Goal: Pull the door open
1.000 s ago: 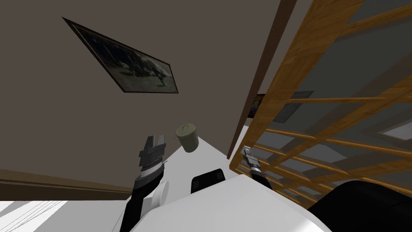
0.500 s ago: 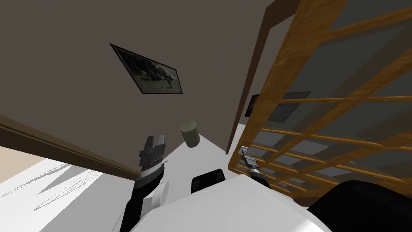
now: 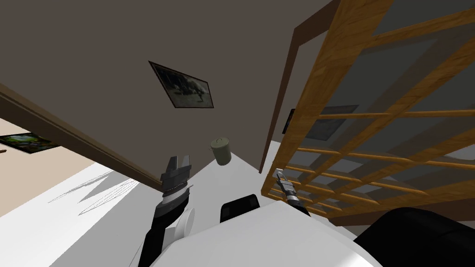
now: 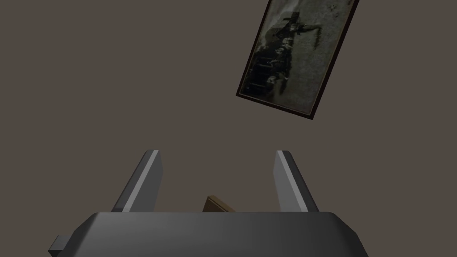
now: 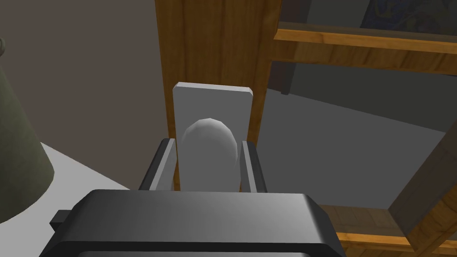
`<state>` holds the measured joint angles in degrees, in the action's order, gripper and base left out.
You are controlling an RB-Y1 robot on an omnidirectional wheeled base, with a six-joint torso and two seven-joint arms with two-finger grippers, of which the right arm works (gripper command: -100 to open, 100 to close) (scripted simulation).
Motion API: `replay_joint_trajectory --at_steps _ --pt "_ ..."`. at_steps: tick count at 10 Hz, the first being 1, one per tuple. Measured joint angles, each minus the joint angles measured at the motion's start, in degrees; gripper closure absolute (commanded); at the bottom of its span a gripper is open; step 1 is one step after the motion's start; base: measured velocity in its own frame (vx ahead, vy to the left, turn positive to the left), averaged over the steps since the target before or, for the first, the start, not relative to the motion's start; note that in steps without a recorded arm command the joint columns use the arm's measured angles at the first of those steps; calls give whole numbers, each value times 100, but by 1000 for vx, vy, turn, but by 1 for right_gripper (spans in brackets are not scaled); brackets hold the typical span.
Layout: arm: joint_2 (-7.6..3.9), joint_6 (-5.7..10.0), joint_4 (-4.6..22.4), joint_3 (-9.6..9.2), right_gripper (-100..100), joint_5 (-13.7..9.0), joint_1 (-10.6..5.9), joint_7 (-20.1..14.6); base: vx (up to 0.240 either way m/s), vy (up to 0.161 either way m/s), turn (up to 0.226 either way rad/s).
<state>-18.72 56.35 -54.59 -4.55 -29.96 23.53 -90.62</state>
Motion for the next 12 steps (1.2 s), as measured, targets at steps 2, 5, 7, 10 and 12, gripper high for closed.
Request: replay_joint_trajectory --at_steps 2,5,7,10,12 --pt "-50 71 -86 -166 100 121 100 -70 -270 -2 59" --pt "-110 172 -1 -303 100 216 102 -173 -174 5 65" --pt "-181 270 0 -415 100 298 122 -256 -218 -43 73" --pt "-306 448 29 -623 100 448 192 -406 -237 2 77" --pt "-349 488 25 -688 100 493 243 -452 -152 1 61"
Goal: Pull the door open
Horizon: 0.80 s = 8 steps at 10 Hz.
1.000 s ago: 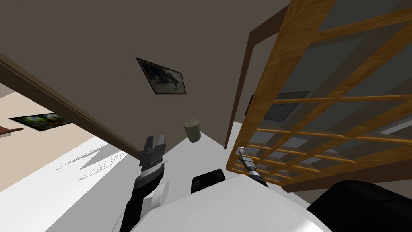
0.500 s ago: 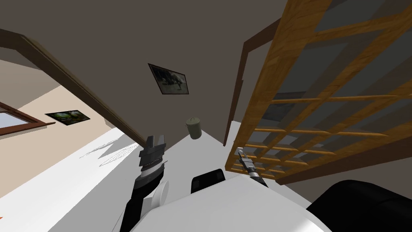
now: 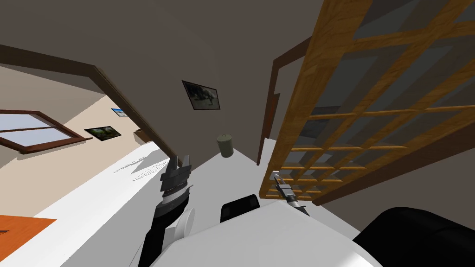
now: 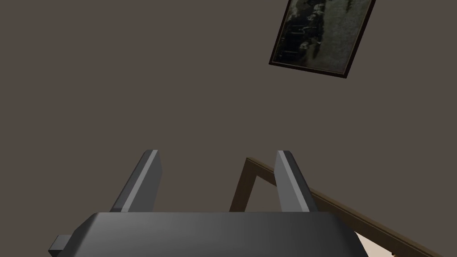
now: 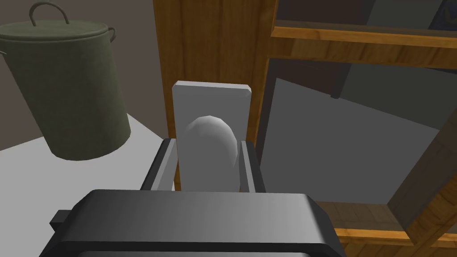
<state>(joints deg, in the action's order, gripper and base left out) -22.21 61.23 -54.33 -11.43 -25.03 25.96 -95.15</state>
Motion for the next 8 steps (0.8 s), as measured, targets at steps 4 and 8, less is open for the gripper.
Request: replay_joint_trajectory --at_steps 4,8 --pt "-123 187 108 -134 100 107 -2 -152 -234 -33 135" --pt "-260 421 297 -284 100 224 9 -342 -182 -13 79"
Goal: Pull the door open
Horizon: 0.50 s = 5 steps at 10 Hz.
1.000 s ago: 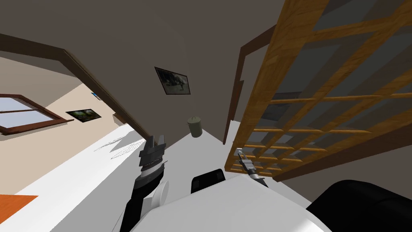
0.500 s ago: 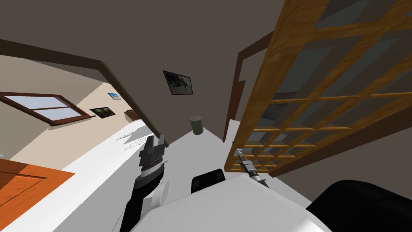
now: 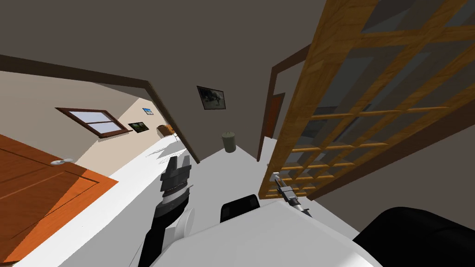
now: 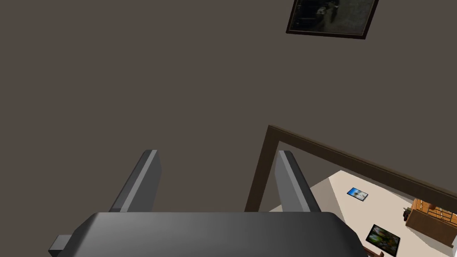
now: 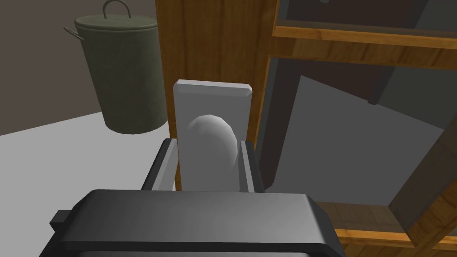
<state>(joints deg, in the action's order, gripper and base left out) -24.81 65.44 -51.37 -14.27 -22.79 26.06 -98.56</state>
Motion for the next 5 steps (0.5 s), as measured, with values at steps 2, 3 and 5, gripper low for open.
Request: replay_joint_trajectory --at_steps 2,3,5 --pt "-21 31 44 -26 100 21 -10 -32 -174 -25 131" --pt "-42 76 82 -36 100 33 -33 -63 -201 -32 80" --pt "-80 153 165 -81 -100 69 -42 -125 -191 20 -1"
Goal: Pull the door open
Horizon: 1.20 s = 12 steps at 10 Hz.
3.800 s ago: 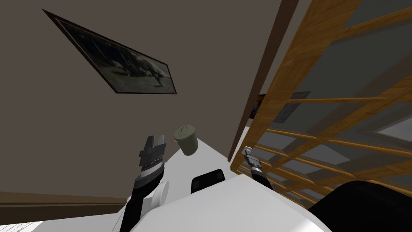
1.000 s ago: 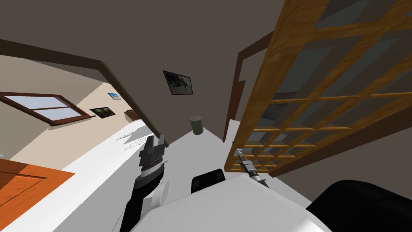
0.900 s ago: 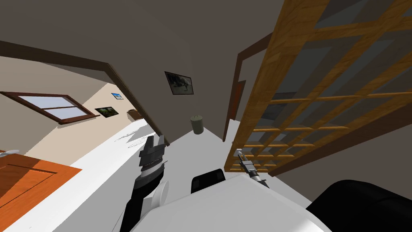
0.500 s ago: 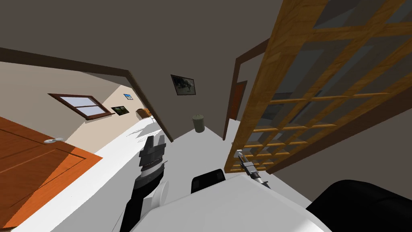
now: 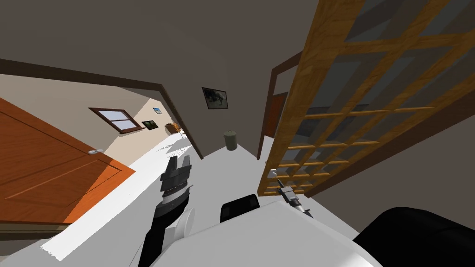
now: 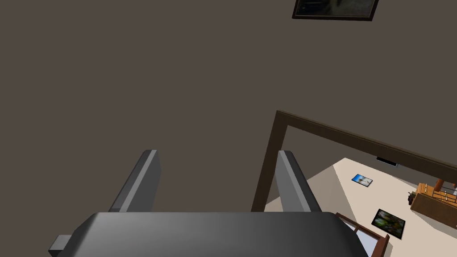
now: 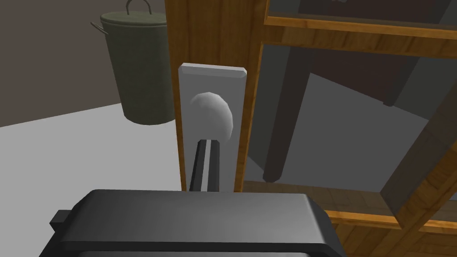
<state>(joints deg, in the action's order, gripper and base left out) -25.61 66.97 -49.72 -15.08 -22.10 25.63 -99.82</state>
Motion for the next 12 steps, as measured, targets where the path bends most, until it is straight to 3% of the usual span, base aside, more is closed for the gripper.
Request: replay_joint_trajectory --at_steps 3,5,9,10,12 --pt "36 80 22 61 -100 -63 109 15 -121 81 -101" --pt "48 39 -9 85 -100 -80 94 33 151 -17 51" --pt "121 -138 17 171 -100 -136 -119 108 214 -29 40" --pt "124 -136 12 172 100 -136 -119 115 -20 5 1" --pt "110 -142 16 186 100 -143 -131 110 -39 -1 9"
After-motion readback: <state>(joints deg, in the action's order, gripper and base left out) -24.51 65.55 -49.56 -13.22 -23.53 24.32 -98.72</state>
